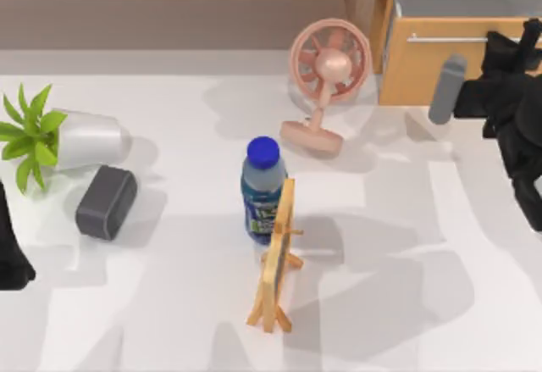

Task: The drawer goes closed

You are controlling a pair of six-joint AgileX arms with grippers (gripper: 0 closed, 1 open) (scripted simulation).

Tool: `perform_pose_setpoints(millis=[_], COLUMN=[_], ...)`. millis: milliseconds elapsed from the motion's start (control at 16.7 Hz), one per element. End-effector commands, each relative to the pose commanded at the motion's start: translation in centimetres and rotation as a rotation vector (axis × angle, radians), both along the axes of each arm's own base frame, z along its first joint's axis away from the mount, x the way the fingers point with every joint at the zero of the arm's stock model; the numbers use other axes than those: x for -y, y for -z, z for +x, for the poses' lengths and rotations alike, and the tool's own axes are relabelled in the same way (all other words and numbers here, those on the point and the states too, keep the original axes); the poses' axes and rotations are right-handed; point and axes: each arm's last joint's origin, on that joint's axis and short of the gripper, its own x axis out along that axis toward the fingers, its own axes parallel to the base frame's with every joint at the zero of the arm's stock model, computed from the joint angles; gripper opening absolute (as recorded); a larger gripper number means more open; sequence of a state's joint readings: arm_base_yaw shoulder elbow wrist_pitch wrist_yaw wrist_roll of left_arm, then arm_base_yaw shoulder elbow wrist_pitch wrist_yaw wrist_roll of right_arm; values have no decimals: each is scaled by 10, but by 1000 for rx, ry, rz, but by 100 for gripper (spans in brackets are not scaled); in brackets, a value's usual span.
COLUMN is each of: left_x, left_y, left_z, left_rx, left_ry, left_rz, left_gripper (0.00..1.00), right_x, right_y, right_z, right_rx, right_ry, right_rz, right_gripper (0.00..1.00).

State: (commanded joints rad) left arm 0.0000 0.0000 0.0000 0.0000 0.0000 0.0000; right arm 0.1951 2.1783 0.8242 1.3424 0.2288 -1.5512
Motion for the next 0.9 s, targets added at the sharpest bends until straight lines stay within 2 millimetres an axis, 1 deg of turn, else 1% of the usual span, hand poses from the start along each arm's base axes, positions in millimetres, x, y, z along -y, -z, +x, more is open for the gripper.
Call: perform_pose_setpoints(millis=[120,300,540,660,840,900], left_x=[0,0,0,0,0,0], left_y=[0,0,0,0,0,0], left_z=[0,0,0,0,0,0], left_rx=[0,0,0,0,0,0], left_ry=[0,0,0,0,0,0], left_rz=[0,0,0,0,0,0], left_gripper=[100,100,100,100,100,100], right_x=[1,4,2,0,0,0], right_y=[1,3,1,0,0,0], right_z=[10,30,55,60,60,60], right_rx=[-2,-5,-2,-1,-1,-1], right_ry=[5,11,4,-1,-1,-1], right_rz=[-3,-5,-1,0,0,0], right_gripper=[0,0,0,0,0,8])
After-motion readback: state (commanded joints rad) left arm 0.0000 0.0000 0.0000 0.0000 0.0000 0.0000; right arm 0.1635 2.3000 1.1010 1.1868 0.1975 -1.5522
